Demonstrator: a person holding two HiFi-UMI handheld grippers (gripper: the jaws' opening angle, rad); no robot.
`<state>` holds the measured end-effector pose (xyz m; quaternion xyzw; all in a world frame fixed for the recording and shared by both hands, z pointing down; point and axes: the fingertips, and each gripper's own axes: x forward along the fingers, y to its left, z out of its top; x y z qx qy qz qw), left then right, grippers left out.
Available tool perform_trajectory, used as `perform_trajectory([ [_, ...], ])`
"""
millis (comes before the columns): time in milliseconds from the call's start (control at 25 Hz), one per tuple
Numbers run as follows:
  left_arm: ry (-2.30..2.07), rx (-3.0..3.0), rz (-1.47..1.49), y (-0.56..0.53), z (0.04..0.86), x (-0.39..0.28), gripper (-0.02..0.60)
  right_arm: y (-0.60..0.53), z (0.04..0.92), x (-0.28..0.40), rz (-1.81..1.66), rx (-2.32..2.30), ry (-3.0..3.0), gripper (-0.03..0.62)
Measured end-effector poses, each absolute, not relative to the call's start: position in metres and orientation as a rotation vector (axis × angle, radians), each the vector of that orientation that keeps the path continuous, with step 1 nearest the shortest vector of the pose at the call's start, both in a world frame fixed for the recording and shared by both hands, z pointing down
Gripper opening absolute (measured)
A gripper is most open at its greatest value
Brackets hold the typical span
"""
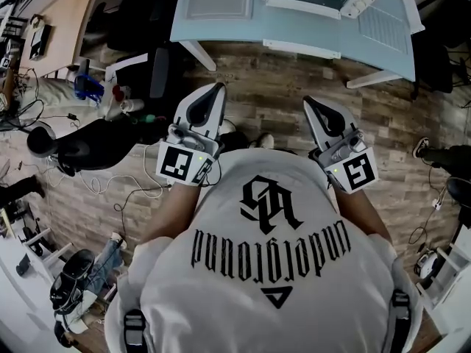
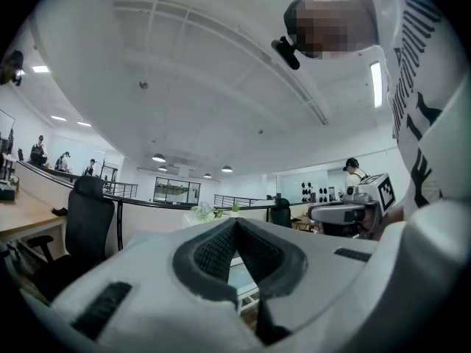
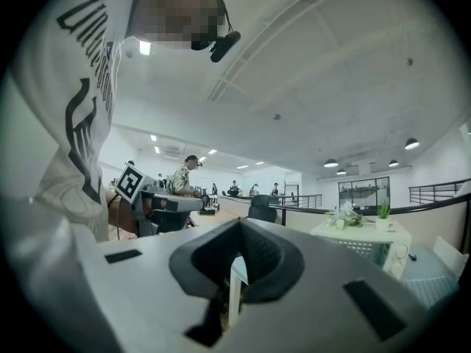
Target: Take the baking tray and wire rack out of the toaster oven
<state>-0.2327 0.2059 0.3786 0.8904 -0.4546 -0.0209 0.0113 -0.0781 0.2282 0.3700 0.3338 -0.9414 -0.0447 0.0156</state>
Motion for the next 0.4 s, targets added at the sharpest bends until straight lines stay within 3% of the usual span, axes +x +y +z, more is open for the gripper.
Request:
perform_trajectory([
  [400, -1.441, 2.773, -0.065, 0.2073, 0.3764, -0.2407, -0.003, 0.2272, 0.3677, -0.0831, -0.131, 1.032, -2.941, 0.005],
])
